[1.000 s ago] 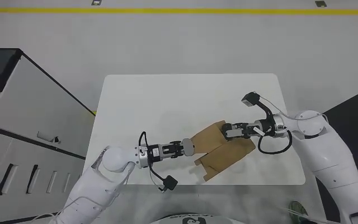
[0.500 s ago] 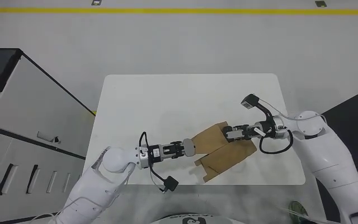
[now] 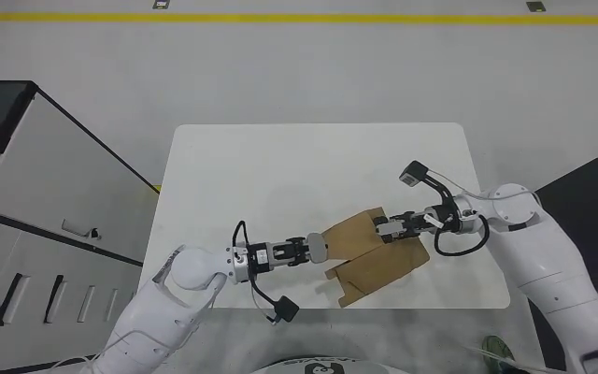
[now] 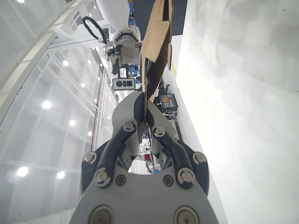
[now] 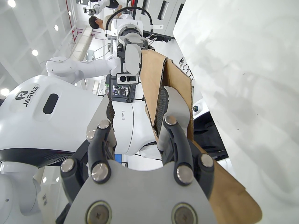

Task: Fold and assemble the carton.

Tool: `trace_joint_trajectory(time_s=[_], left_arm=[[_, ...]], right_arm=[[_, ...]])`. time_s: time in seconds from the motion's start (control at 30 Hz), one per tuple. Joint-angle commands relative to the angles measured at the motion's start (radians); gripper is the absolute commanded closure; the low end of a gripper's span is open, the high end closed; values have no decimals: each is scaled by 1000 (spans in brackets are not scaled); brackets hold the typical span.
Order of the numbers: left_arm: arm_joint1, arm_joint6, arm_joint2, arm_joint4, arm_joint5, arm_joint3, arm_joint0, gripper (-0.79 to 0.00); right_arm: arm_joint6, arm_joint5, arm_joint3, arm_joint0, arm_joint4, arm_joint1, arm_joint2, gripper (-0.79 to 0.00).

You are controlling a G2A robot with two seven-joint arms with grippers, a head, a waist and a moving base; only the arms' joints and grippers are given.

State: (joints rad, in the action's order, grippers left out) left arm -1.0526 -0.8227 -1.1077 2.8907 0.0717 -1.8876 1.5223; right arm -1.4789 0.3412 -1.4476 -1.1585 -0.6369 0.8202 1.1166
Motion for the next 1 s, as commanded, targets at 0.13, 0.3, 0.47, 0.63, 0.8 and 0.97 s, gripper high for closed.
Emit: trace_joint_trajectory(time_s=[0.13,0.3,0.47,0.63,0.8,0.97], left_arm=[[3,0,9,4,0,-2,-5,0],[5,6,16,10,-2,1,-10,0],[7,10,23,13,2,4,-15,0],[9,13,31,13,2,11,-22,0],[11,15,38,9,-1,15,-27,-785],[12,20,37,-8,4,15,-32,-785]], right_arm=[[-4,-4,7,11,5,5,-11,-252],[-14,-14,10,20,8,9,-21,-160],[-27,-27,16,30,19,12,-31,-18],[-28,-28,34,39,34,14,-38,0],[-22,-22,53,41,22,17,-37,0],[-18,-19,63,39,11,20,-32,0]])
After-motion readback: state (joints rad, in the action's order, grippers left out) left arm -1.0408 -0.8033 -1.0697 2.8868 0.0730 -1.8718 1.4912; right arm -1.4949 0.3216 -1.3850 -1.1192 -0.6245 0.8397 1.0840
